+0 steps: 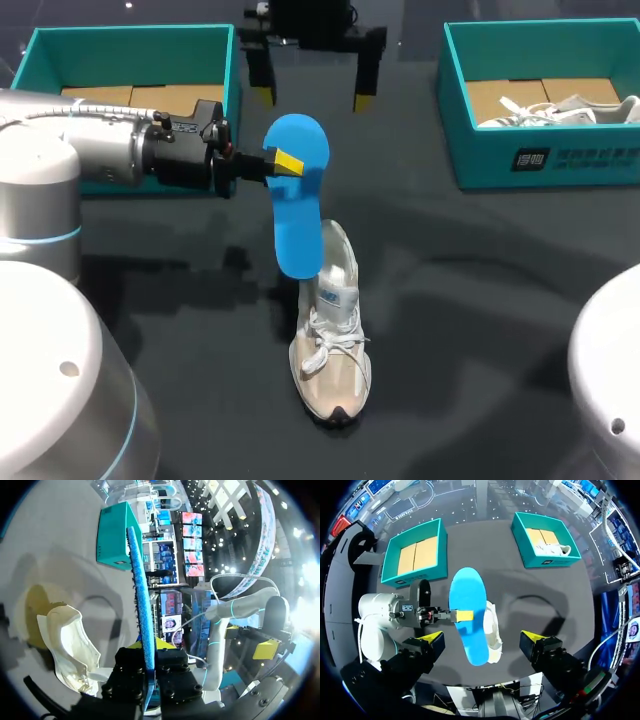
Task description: Take the shoe out of the shoebox, open the shoe tongue, remove and reinsert the insole, then place the shoe into the shoebox
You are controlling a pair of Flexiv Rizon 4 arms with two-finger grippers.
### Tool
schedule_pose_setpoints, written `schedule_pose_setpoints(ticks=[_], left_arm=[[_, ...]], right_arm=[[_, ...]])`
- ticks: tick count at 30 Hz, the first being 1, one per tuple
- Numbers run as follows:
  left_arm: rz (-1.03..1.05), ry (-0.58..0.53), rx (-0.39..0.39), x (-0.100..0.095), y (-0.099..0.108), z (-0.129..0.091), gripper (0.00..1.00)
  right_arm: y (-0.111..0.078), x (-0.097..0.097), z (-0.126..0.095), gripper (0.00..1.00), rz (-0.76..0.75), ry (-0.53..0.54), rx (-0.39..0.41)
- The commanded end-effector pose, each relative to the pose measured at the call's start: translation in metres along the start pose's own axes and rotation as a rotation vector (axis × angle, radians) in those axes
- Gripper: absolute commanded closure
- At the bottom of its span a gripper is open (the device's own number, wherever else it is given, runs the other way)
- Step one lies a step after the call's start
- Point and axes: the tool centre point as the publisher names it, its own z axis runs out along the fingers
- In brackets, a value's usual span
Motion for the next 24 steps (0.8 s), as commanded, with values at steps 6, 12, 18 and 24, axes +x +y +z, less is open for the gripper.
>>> schedule_pose_setpoints(ticks=[6, 12, 18, 24], left_arm=[[0.0, -0.002, -0.001, 0.0, 0.0, 0.0, 1.0], [0.0, -0.002, -0.001, 0.0, 0.0, 0.0, 1.0], [0.0, -0.002, -0.001, 0.0, 0.0, 0.0, 1.0], [0.0, -0.002, -0.001, 0.0, 0.0, 0.0, 1.0]], right_arm=[[0.003, -0.027, 0.01, 0.0, 0.035, 0.383, 0.012], [0.001, -0.041, 0.019, 0.0, 0.056, 0.553, 0.024], [-0.002, -0.049, 0.026, 0.0, 0.072, 0.665, 0.03], [-0.008, -0.057, 0.035, 0.0, 0.084, 0.811, 0.007]])
